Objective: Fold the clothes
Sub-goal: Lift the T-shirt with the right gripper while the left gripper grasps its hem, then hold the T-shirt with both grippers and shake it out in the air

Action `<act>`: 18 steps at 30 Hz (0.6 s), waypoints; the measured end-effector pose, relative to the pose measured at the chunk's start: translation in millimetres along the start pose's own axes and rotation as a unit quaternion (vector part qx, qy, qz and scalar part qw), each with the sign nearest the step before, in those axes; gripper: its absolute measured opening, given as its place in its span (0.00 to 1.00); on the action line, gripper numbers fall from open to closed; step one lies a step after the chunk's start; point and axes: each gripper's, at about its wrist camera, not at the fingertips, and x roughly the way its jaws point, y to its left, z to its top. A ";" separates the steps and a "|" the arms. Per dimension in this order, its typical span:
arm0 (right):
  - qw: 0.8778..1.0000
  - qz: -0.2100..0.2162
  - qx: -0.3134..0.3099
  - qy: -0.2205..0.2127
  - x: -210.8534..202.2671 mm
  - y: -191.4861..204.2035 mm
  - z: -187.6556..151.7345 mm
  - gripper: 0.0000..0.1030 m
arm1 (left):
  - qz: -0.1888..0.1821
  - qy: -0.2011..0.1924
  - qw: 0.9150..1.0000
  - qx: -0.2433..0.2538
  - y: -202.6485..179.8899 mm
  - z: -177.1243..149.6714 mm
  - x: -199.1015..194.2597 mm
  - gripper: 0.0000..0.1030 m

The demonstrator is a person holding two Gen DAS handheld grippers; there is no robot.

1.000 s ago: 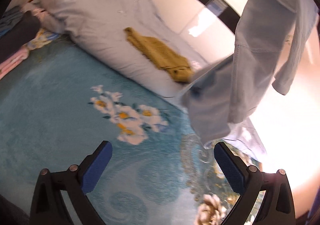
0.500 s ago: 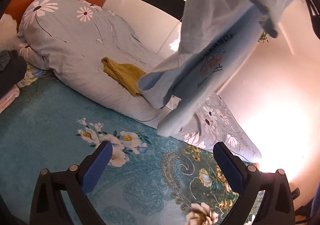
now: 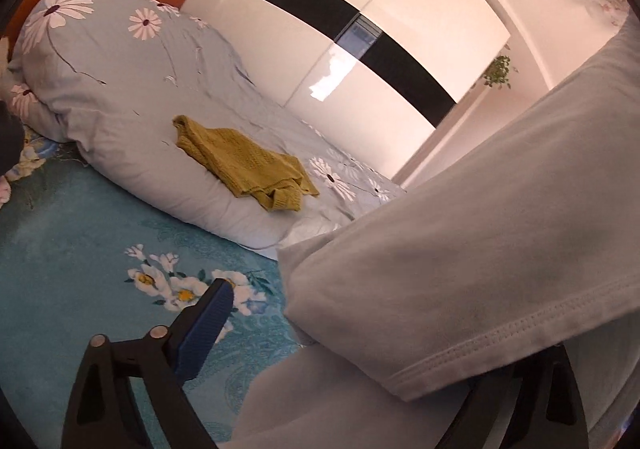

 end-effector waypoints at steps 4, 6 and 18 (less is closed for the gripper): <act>0.999 -0.014 0.030 -0.005 -10.9 -19.7 -5.5 0.03 | -0.002 0.028 1.000 -0.003 -7.6 -7.8 15.5 0.51; 0.999 -0.027 0.040 -0.008 -18.4 -29.2 -6.9 0.03 | 0.008 0.034 0.999 -0.006 -7.1 -8.8 20.0 0.35; 0.993 -0.078 0.070 -0.050 -86.7 -51.7 -16.5 0.03 | 0.121 -0.070 0.990 -0.017 23.8 68.2 -64.3 0.04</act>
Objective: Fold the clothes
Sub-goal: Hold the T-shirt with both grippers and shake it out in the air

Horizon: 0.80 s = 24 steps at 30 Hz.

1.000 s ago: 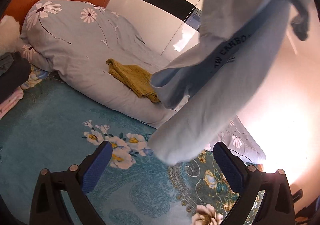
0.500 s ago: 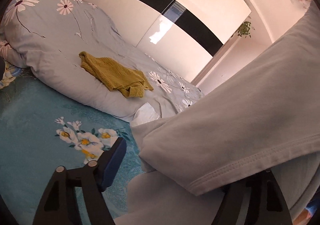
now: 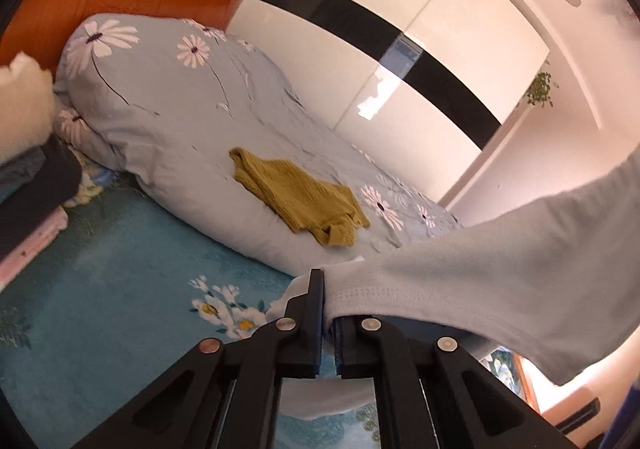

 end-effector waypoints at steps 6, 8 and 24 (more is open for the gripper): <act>0.999 -0.001 0.023 -0.024 -38.8 -9.7 -16.3 0.03 | 0.029 -0.065 0.997 0.036 -7.4 57.3 -71.8 0.04; 0.999 -0.002 0.037 -0.029 -55.5 -12.7 -25.2 0.03 | 0.043 -0.076 0.994 0.058 -17.8 61.9 -89.6 0.04; 0.994 -0.026 0.093 -0.052 -182.7 13.7 -98.7 0.03 | 0.066 -0.090 0.983 0.149 -99.7 60.7 -140.2 0.04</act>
